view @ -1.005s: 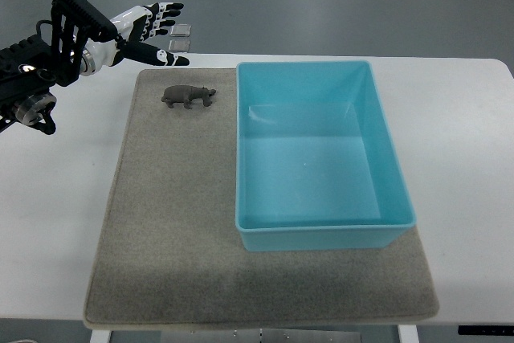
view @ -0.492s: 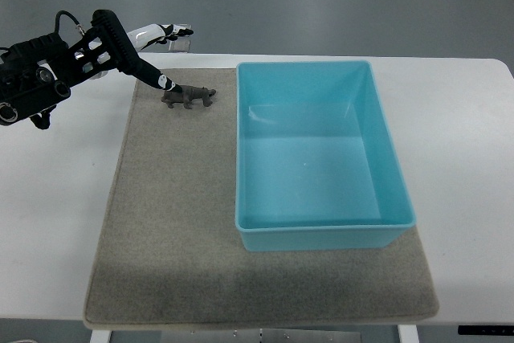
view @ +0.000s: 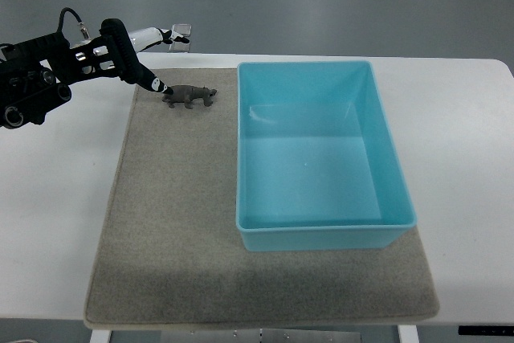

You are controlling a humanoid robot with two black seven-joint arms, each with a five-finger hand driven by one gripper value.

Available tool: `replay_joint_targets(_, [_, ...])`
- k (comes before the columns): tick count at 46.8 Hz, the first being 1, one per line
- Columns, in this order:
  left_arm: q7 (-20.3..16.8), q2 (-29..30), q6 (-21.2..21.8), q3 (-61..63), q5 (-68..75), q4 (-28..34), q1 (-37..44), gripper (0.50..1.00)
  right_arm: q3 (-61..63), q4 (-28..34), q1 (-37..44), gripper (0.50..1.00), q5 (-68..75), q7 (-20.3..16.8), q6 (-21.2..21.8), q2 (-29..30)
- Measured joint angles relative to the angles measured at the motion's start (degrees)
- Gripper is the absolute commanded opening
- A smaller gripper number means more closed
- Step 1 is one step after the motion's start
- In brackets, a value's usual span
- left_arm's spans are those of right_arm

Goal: Place brown hippo in blue box with left hand
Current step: 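Reach the left hand over the brown hippo and lower the fingers onto it, then close the left hand fingers around the brown hippo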

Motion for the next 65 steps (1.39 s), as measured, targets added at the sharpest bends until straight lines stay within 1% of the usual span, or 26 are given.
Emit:
replay_joint_targets(4, [-0.02, 0.0, 0.0, 0.18, 1.61, 0.01, 0.01, 0.885, 0.0, 0.0, 0.0, 0.936, 0.0, 0.0, -0.02, 0.0])
replay_joint_targets(7, [-0.02, -0.03, 0.05, 0.21, 2.53, 0.02, 0.14, 0.866, 0.0, 0.0, 0.0, 0.936, 0.0, 0.0, -0.02, 0.0])
replay_joint_targets(10, [-0.02, -0.7, 0.1, 0.25, 2.71, 0.49, 0.33, 0.859, 0.0, 0.0, 0.0, 0.936, 0.0, 0.0, -0.02, 0.0])
replay_joint_targets(13, [-0.03, -1.9, 0.1, 0.27, 2.85, 1.91, 0.58, 0.851, 0.0, 0.0, 0.0, 0.936, 0.0, 0.0, 0.0, 0.0])
replay_joint_targets(17, [-0.03, -3.29, 0.11, 0.31, 3.54, 3.99, 0.8, 0.825, 0.0, 0.0, 0.01, 0.936, 0.0, 0.0, 0.0, 0.0])
replay_joint_targets(22, [-0.02, -4.27, 0.1, 0.31, 4.02, 5.23, 0.88, 0.821, 0.0, 0.0, 0.01, 0.936, 0.0, 0.0, 0.01, 0.0])
replay_joint_targets(28, [-0.02, -4.74, 0.12, 0.28, 4.14, 5.39, 0.95, 0.789, 0.0, 0.0, 0.01, 0.936, 0.0, 0.0, -0.01, 0.0])
replay_joint_targets(34, [-0.02, -4.99, 0.17, 0.32, 4.34, 5.39, 1.31, 0.784, 0.0, 0.0, 0.02, 0.936, 0.0, 0.01, -0.01, 0.0])
replay_joint_targets(40, [-0.02, -5.09, 0.24, 1.2, 4.54, 5.38, 1.41, 0.763, 0.0, 0.0, 0.01, 0.936, 0.0, 0.0, -0.02, 0.0])
replay_joint_targets(43, [-0.06, -5.1, 0.36, 1.46, 4.83, 5.38, 1.5, 0.761, 0.0, 0.0, 0.0, 0.936, 0.0, 0.0, 0.0, 0.0])
replay_joint_targets(48, [-0.09, -5.1, 1.64, 1.56, 5.2, 5.37, 1.72, 0.761, 0.0, 0.0, 0.0, 0.936, 0.0, 0.0, 0.01, 0.0])
replay_joint_targets(55, [-0.1, -5.19, 2.21, 1.59, 5.69, 5.37, 2.01, 0.716, 0.0, 0.0, 0.01, 0.936, 0.0, 0.0, 0.0, 0.0])
replay_joint_targets(61, [-0.11, -5.15, 2.31, 1.59, 6.37, 5.4, 2.17, 0.707, 0.0, 0.0, 0.0, 0.936, 0.0, 0.0, -0.02, 0.0])
replay_joint_targets(65, [-0.16, -5.11, 2.31, 1.6, 6.42, 5.44, 2.2, 0.686, 0.0, 0.0, 0.0, 0.936, 0.0, 0.0, -0.02, 0.0])
